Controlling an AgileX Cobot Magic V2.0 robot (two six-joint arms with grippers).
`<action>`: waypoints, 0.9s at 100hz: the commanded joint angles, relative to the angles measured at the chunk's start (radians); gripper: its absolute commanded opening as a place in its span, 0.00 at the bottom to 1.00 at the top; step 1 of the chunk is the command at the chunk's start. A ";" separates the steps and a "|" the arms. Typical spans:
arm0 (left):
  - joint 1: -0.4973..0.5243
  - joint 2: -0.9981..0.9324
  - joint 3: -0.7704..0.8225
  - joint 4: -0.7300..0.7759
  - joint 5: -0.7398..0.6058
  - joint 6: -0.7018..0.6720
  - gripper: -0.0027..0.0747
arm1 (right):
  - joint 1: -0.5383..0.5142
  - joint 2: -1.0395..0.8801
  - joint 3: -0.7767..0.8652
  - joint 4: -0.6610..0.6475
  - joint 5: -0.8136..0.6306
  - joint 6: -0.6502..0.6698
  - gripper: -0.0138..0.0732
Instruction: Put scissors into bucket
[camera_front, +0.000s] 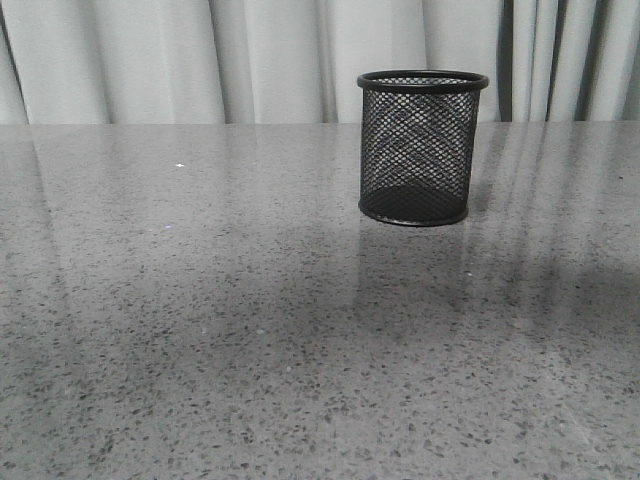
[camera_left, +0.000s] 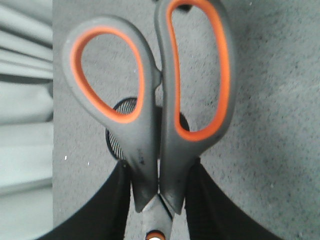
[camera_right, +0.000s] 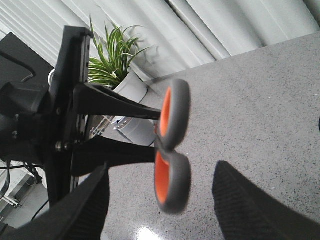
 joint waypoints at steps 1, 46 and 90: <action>-0.031 -0.006 -0.057 0.001 -0.076 -0.014 0.01 | -0.006 0.004 -0.036 0.059 -0.007 -0.023 0.62; -0.077 0.024 -0.089 0.023 -0.090 -0.014 0.01 | -0.006 0.004 -0.036 0.054 -0.011 -0.041 0.47; -0.077 0.024 -0.089 0.018 -0.072 -0.014 0.64 | -0.006 0.004 -0.036 0.045 -0.015 -0.074 0.08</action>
